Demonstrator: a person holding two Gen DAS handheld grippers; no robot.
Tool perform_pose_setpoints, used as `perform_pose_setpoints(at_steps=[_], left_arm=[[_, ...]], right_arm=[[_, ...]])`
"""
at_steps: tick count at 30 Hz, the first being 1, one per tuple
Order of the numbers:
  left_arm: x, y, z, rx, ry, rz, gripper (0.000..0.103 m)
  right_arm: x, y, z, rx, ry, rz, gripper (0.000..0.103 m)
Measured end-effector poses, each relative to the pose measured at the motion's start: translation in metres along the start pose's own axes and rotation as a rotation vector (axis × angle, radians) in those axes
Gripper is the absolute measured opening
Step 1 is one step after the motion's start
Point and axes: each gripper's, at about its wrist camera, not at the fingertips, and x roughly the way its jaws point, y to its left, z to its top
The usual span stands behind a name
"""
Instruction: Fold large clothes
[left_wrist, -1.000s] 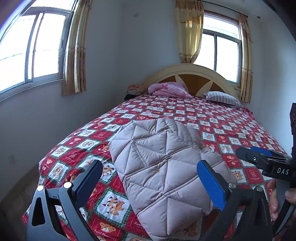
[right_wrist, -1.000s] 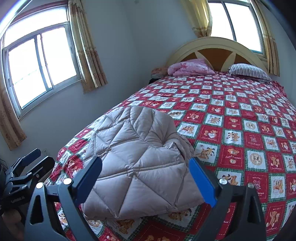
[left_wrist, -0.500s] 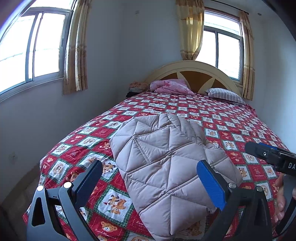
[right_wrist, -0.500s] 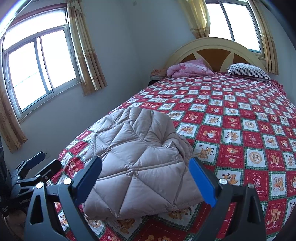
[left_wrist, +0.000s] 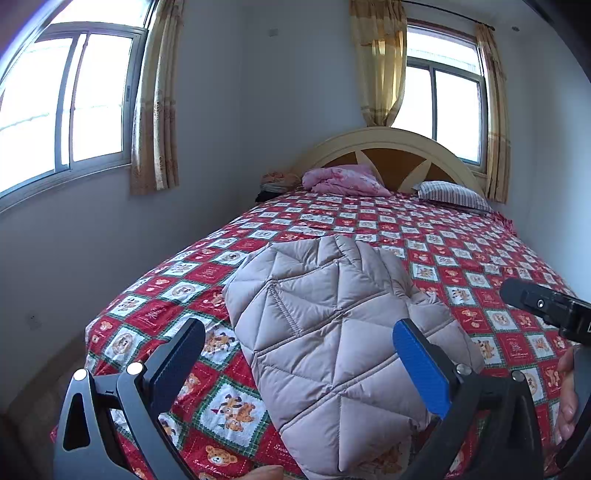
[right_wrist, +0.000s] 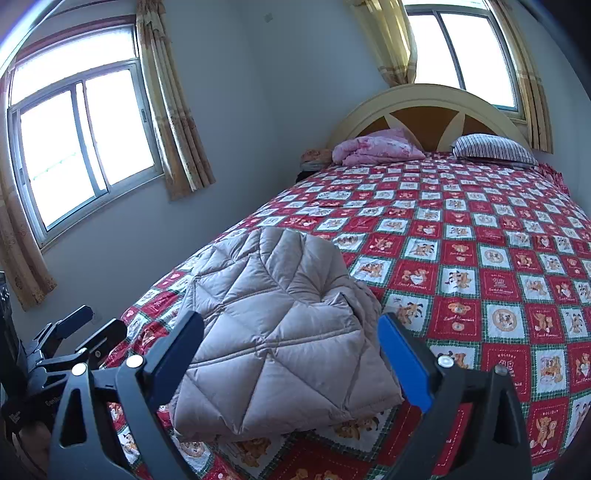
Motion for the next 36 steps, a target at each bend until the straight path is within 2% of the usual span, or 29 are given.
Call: perform_pose_setpoints(at_steps=[4, 8, 21, 36], left_arm=[[-0.001, 0.005, 0.003, -0.029, -0.004, -0.014, 0.102], [-0.004, 0.005, 0.006, -0.006, -0.023, 0.033, 0.102], [-0.005, 0.01, 0.007, -0.007, -0.042, 0.071, 0.102], [-0.005, 0.01, 0.004, 0.003, -0.062, 0.06, 0.102]], right_arm=[[-0.004, 0.003, 0.002, -0.009, -0.013, 0.005, 0.097], [-0.007, 0.008, 0.002, -0.023, -0.022, 0.009, 0.097], [-0.007, 0.017, -0.001, -0.053, -0.02, 0.024, 0.097], [-0.006, 0.019, -0.005, -0.059, -0.006, 0.025, 0.097]])
